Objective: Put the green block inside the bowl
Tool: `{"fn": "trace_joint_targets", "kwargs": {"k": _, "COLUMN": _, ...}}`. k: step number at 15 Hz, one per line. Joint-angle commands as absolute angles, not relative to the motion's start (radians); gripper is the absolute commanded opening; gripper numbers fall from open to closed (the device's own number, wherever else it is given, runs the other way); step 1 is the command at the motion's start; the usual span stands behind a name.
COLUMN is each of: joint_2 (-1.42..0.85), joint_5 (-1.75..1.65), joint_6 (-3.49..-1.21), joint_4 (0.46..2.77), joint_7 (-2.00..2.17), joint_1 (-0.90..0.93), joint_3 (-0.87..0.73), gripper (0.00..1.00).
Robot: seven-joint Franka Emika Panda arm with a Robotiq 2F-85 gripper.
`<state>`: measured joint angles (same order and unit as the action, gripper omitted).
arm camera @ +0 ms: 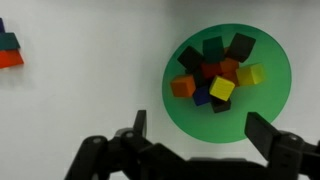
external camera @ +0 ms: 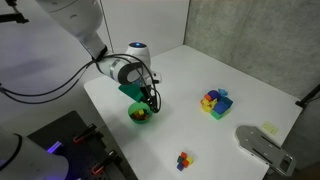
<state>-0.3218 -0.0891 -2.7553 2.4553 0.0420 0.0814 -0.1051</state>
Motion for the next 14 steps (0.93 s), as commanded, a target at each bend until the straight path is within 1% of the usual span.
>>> {"fn": "trace_joint_targets", "kwargs": {"k": 1, "joint_2": -0.205, "joint_5": -0.096, "joint_6": -2.61, "joint_4": 2.441, "joint_7": 0.066, "joint_1": 0.038, "joint_3": -0.124, "gripper": 1.0}}
{"fn": "trace_joint_targets", "kwargs": {"k": 8, "joint_2": -0.019, "joint_5": -0.091, "joint_6": -2.321, "joint_4": 2.351, "joint_7": 0.042, "joint_1": -0.05, "joint_3": -0.119, "gripper": 1.0}}
{"fn": "trace_joint_targets", "kwargs": {"k": 14, "joint_2": 0.135, "joint_5": -0.072, "joint_6": -2.099, "joint_4": 2.311, "joint_7": -0.015, "joint_1": -0.079, "joint_3": -0.12, "gripper": 1.0}}
